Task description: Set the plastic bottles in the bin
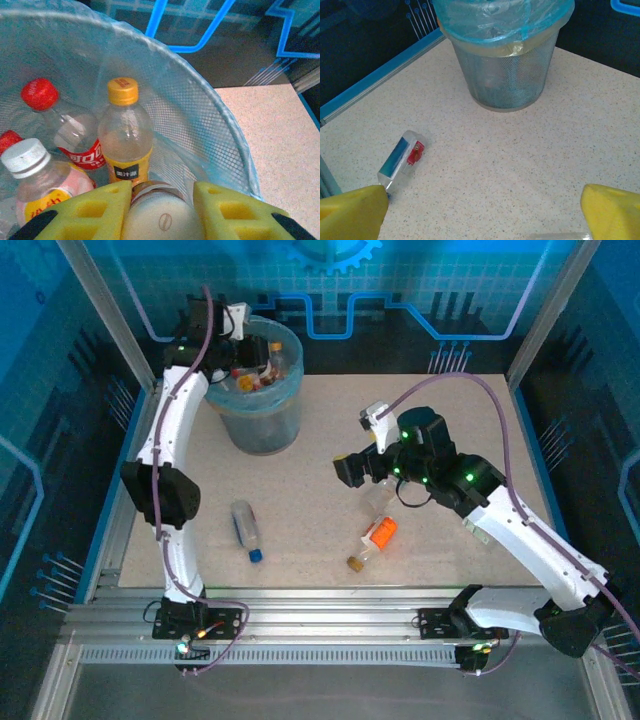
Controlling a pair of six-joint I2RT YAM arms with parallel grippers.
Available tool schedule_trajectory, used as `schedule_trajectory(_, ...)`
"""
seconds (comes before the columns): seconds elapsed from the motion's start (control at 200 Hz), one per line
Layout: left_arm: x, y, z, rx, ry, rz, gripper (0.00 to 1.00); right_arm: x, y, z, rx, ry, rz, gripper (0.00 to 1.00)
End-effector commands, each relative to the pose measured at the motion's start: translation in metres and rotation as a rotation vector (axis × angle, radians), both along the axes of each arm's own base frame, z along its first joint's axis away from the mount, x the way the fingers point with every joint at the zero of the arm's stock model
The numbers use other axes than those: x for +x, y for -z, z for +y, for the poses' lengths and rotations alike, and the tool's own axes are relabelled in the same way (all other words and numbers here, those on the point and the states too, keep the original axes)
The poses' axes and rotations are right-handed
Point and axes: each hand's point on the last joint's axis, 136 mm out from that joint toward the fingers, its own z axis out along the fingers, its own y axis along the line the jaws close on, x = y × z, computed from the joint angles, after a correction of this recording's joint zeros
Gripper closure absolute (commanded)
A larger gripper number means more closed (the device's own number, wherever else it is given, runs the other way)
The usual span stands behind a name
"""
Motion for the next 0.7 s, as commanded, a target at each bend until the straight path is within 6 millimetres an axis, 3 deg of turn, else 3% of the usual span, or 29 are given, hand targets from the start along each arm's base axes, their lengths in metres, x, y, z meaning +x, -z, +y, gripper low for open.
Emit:
schedule_trajectory(0.0,0.002,0.035,0.004,0.055,0.015,0.072,1.0,-0.005,-0.008,0.007,0.008,-0.029,0.0,0.0)
schedule_trajectory(0.205,0.003,0.077,0.01,0.115,0.02,0.17,1.0,-0.007,-0.005,0.005,0.003,-0.029,0.006,0.0)
schedule_trajectory(0.335,0.004,0.093,0.011,0.132,0.024,0.203,1.0,-0.007,-0.003,0.005,0.0,-0.03,0.012,0.0)
schedule_trajectory(0.58,0.004,0.104,0.005,0.111,0.043,0.228,1.0,-0.005,0.002,0.008,-0.009,-0.032,0.022,0.0)
schedule_trajectory(0.695,0.004,0.099,0.004,0.092,0.043,0.222,0.88,-0.004,0.003,0.01,-0.01,-0.035,0.026,0.0)
